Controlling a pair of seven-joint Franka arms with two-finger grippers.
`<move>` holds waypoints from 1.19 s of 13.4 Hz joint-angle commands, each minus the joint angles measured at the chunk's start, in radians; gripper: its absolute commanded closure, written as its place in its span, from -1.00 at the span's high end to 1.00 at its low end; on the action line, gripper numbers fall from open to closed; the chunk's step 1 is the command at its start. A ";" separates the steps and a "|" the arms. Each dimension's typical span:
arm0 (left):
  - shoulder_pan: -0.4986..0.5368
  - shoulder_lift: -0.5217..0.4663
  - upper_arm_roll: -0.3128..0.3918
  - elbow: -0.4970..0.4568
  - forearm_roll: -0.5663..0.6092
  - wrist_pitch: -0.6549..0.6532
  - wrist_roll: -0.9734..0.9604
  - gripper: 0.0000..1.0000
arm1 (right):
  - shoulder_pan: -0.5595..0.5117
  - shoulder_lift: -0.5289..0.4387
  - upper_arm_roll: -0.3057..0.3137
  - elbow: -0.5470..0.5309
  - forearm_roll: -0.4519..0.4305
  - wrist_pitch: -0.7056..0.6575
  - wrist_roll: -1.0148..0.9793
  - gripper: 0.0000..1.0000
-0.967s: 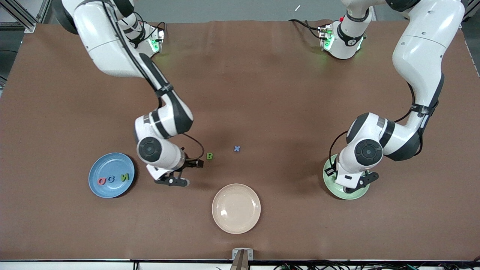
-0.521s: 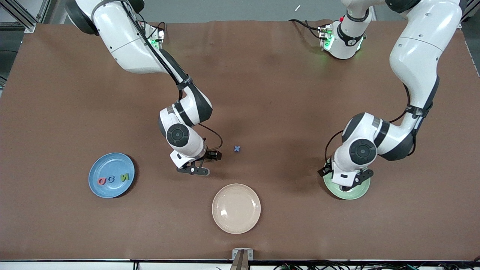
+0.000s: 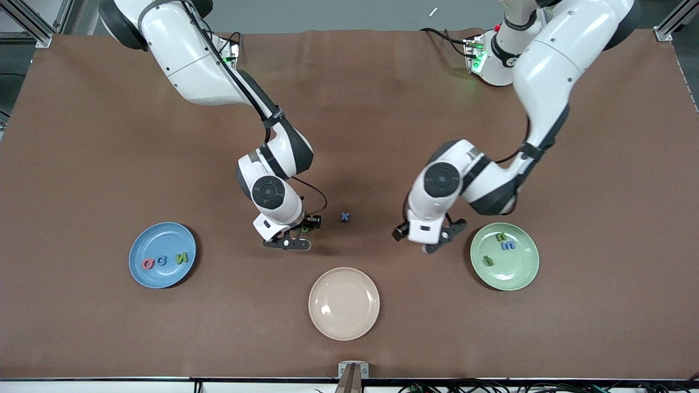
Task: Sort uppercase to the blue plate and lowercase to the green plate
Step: 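Grasp the green B with the right gripper while the left gripper reaches x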
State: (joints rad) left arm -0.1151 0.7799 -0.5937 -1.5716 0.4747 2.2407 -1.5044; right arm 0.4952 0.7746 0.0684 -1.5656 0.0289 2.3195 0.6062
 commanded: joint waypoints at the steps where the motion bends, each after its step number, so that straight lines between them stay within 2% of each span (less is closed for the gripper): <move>1: -0.095 0.039 0.038 0.039 -0.002 0.074 -0.081 0.76 | 0.010 -0.009 -0.010 -0.030 -0.020 0.031 0.012 0.00; 4: -0.187 0.105 0.058 0.135 -0.002 0.082 -0.115 0.65 | 0.010 -0.009 -0.009 -0.030 -0.020 0.032 0.012 -0.32; 5: -0.231 0.130 0.092 0.172 -0.004 0.082 -0.120 0.54 | 0.010 -0.009 -0.009 -0.030 -0.020 0.032 0.012 -0.43; 6: -0.295 0.153 0.148 0.214 -0.007 0.082 -0.128 0.52 | 0.010 -0.009 -0.009 -0.028 -0.020 0.031 0.012 -0.59; 8: -0.375 0.186 0.230 0.275 -0.030 0.082 -0.221 0.29 | -0.006 -0.014 -0.009 -0.024 -0.018 0.018 0.012 -0.88; 11: -0.380 0.187 0.238 0.283 -0.079 0.077 -0.377 0.29 | -0.090 -0.031 -0.016 0.008 -0.020 -0.049 -0.041 -0.92; 13: -0.382 0.185 0.238 0.283 -0.113 0.076 -0.402 0.29 | -0.185 -0.041 -0.016 0.056 -0.020 -0.135 -0.170 -0.92; 16: -0.383 0.193 0.238 0.294 -0.116 0.106 -0.577 0.29 | -0.312 -0.044 -0.016 0.114 -0.017 -0.233 -0.388 -0.91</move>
State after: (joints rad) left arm -0.4895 0.9622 -0.3621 -1.3041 0.3743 2.3337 -1.9884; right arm 0.2672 0.7466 0.0284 -1.4716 0.0206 2.1420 0.3350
